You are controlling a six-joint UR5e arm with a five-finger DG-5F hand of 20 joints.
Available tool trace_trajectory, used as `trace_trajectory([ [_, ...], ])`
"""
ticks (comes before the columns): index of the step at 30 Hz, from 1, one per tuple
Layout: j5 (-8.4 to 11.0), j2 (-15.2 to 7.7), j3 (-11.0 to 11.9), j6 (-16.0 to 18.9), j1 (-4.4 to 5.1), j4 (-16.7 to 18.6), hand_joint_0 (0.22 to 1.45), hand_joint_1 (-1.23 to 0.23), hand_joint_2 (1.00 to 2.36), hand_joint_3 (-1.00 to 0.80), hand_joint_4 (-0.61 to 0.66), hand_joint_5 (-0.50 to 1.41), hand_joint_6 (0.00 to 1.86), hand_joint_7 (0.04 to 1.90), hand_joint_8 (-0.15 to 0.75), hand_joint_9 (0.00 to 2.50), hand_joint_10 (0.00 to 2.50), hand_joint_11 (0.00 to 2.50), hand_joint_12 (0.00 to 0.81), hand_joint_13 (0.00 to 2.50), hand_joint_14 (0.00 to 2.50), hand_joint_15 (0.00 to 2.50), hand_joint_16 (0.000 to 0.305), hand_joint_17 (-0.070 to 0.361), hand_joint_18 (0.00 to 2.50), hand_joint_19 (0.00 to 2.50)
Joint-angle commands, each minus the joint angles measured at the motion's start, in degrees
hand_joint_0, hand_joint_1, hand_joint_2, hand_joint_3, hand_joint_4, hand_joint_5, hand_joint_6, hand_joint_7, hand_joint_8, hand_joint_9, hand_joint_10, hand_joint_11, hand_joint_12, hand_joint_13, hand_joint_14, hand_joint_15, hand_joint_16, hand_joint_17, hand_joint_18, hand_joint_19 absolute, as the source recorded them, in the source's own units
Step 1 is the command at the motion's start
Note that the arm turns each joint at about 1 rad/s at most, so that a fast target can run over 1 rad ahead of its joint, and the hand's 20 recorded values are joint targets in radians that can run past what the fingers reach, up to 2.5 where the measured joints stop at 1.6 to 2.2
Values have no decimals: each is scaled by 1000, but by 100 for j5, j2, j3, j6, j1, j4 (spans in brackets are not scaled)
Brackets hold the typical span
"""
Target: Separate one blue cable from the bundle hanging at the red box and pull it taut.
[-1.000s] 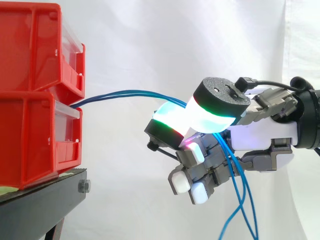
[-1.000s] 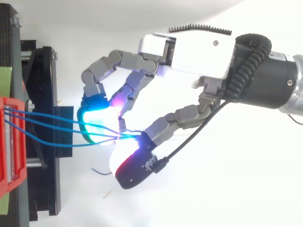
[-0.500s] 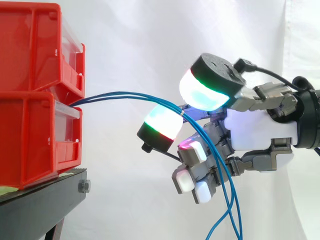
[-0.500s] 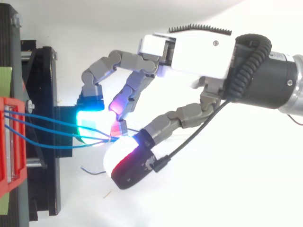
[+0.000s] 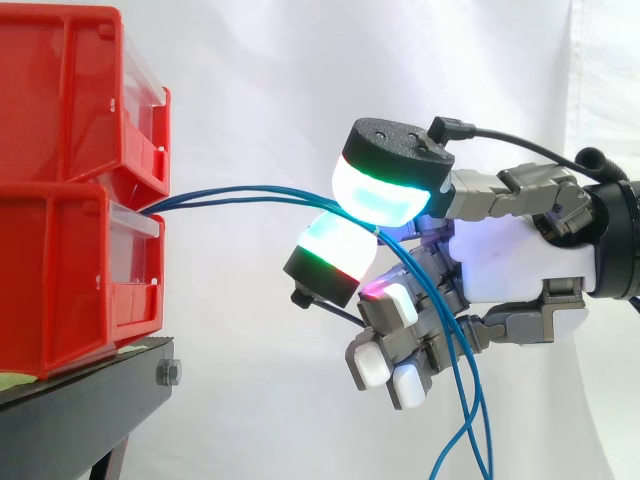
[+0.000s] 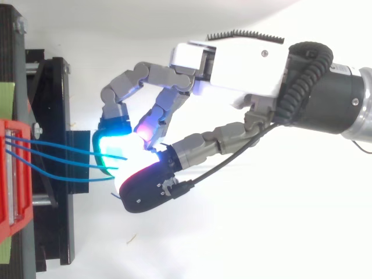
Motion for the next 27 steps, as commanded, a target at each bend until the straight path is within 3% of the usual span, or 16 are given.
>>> trace_trajectory([
  [1,0,3,-2,2,0,0,614,-880,1017,-104,-51,-124,887,1315,334,1126,22,869,377,986,22,549,51,115,931,556],
  [7,0,3,-2,2,0,8,737,-923,1021,-98,-212,-163,944,1404,308,1105,24,928,350,986,22,559,45,100,905,548],
  [10,0,-6,-2,2,0,0,804,-935,1021,-181,-221,-173,949,1390,298,1080,24,920,342,975,21,566,44,100,874,561],
  [13,0,-6,-2,2,0,8,854,-936,1008,-397,-249,-173,951,1275,283,1061,25,924,340,969,22,556,44,98,855,547],
  [16,0,3,-10,2,0,8,864,-942,1000,-500,-266,-173,952,1223,275,1050,24,906,334,962,21,554,43,97,861,517],
  [27,0,3,-19,2,0,26,815,-962,1000,-500,-242,-155,939,1325,277,1079,25,916,328,985,22,535,42,93,906,470],
])
